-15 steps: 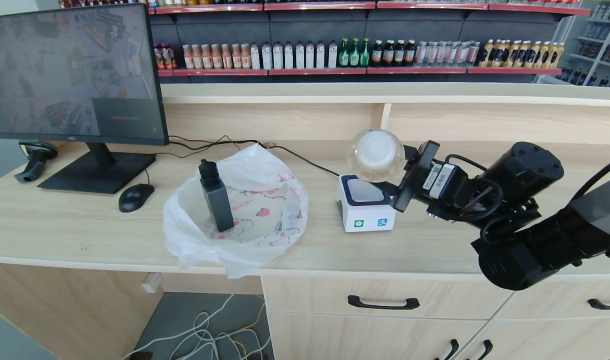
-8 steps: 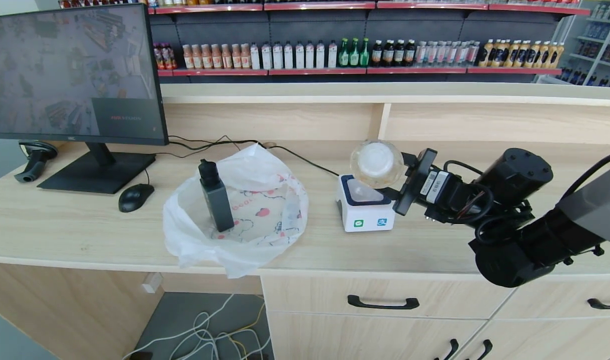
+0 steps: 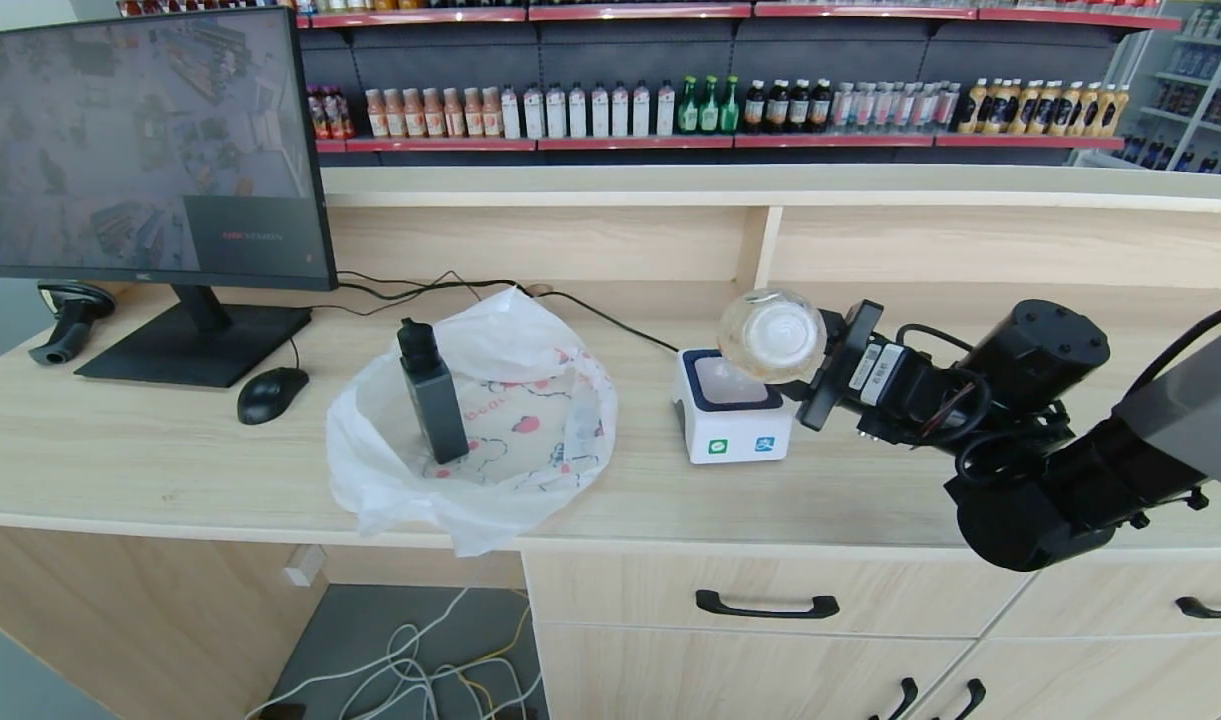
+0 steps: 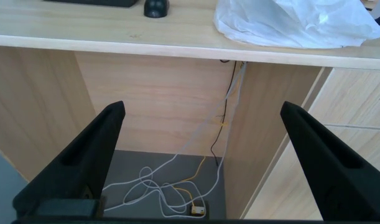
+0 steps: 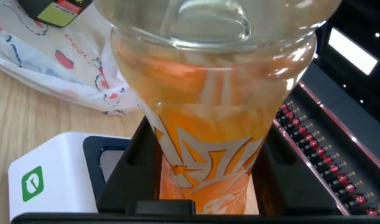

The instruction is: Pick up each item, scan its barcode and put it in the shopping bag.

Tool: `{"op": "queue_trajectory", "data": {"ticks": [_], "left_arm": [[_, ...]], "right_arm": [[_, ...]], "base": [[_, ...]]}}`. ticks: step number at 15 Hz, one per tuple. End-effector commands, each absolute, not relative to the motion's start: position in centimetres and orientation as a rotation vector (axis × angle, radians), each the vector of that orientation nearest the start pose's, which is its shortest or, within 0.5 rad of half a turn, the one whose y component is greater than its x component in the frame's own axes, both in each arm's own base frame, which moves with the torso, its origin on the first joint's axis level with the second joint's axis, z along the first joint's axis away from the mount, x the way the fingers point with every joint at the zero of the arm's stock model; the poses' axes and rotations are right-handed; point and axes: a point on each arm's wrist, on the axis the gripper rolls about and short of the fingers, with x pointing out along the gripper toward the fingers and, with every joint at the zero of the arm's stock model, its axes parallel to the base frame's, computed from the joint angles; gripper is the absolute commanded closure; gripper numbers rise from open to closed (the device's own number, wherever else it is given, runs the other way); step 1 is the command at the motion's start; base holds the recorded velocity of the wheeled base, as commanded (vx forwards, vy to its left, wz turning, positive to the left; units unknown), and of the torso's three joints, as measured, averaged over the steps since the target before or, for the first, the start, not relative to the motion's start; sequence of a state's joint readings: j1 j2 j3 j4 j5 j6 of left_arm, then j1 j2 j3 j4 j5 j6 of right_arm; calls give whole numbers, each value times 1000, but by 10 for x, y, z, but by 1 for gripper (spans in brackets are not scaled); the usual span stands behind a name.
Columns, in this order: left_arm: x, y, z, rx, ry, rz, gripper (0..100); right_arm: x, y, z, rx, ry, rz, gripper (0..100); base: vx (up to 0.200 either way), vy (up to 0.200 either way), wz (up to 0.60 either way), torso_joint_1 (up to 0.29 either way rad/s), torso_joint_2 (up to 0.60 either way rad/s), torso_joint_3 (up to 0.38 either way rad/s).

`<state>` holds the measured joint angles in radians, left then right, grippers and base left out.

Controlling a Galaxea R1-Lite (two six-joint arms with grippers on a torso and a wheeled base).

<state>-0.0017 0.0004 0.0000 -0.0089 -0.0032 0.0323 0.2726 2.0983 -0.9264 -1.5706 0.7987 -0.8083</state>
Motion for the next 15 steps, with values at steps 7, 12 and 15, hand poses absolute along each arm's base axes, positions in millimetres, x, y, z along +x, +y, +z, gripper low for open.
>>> {"op": "queue_trajectory", "data": {"ticks": [7,12,15], "left_arm": [[-23,0,76,32,-8,-4,0],[-23,0,76,28,-5,-5,0],[-23,0,76,28,-3,-5,0]], "right_arm": [[357,116,170,-826,-820,819,100],[352,115,181,-789,-804,766,100],[347,114,188,-768,-800,742,100]], "base": [[0,0,0,0,0,0],[0,0,0,0,0,0],[0,0,0,0,0,0]]}}
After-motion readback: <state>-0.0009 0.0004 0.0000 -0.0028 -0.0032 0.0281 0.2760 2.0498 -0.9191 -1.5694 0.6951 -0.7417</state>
